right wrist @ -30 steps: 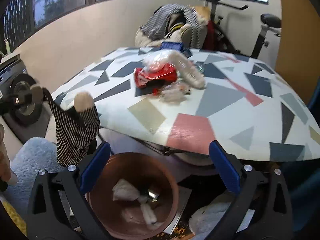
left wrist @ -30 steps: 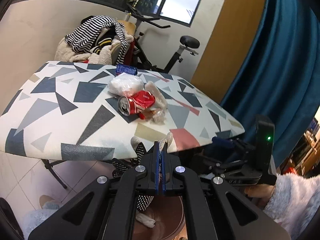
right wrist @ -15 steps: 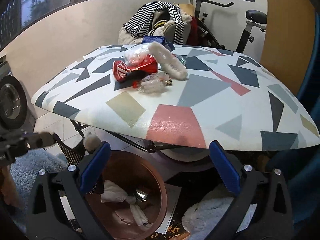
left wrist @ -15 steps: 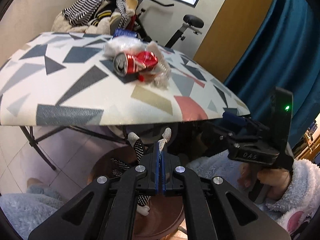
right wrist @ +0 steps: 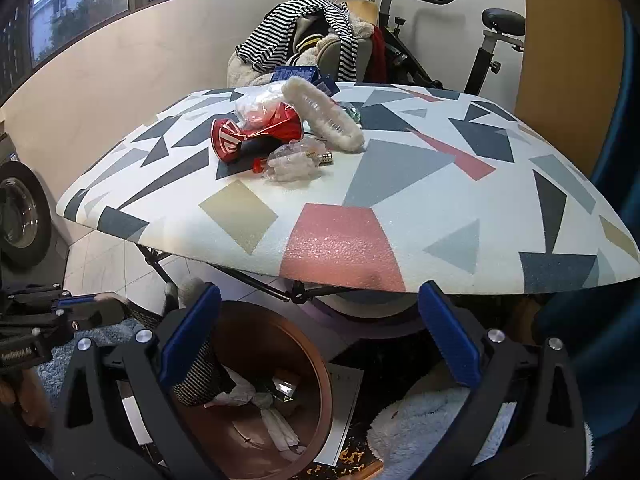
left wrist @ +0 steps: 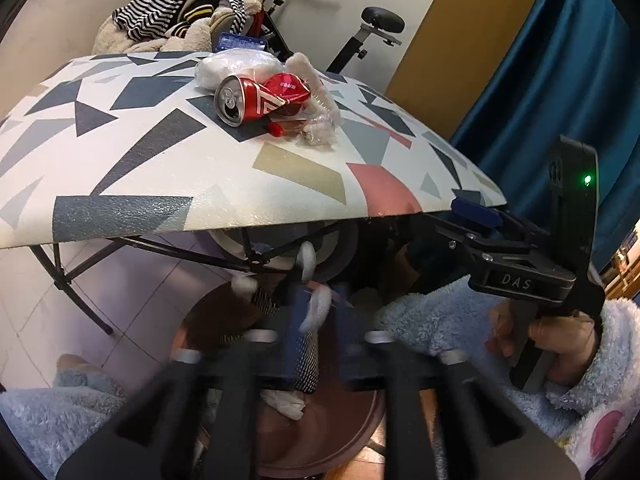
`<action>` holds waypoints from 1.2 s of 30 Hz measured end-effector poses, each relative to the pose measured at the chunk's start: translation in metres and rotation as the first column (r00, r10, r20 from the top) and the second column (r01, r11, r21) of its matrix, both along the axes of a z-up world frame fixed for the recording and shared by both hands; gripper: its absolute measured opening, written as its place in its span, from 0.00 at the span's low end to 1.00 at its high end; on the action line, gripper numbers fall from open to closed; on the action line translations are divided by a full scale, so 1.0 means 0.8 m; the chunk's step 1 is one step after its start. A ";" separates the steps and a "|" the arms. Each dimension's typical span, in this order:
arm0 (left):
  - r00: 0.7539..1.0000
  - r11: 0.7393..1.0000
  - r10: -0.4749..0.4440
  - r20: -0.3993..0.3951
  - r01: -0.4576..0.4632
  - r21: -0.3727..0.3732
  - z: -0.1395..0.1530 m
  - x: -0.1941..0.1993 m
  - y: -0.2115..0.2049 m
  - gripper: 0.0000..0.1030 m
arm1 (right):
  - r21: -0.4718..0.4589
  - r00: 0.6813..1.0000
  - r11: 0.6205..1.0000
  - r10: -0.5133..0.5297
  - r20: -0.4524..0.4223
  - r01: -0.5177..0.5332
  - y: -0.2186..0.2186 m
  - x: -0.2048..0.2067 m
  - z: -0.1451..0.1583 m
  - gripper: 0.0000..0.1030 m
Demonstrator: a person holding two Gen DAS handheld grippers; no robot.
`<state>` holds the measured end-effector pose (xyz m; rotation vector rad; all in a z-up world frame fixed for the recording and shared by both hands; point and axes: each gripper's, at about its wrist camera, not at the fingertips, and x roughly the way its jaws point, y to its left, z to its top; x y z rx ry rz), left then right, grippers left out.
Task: Collect trash
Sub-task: 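Open both grippers to drop the tissue and glove into the bin, then move the right gripper to the clear plastic wrapper and grasp it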
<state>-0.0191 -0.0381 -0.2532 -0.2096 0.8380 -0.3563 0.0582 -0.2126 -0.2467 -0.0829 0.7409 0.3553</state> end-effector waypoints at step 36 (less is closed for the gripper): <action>0.904 0.920 0.286 0.319 -0.351 0.171 0.116 0.030 0.071 0.94 | 0.027 0.999 1.000 -0.001 0.039 0.000 -0.018 0.051 0.039 0.94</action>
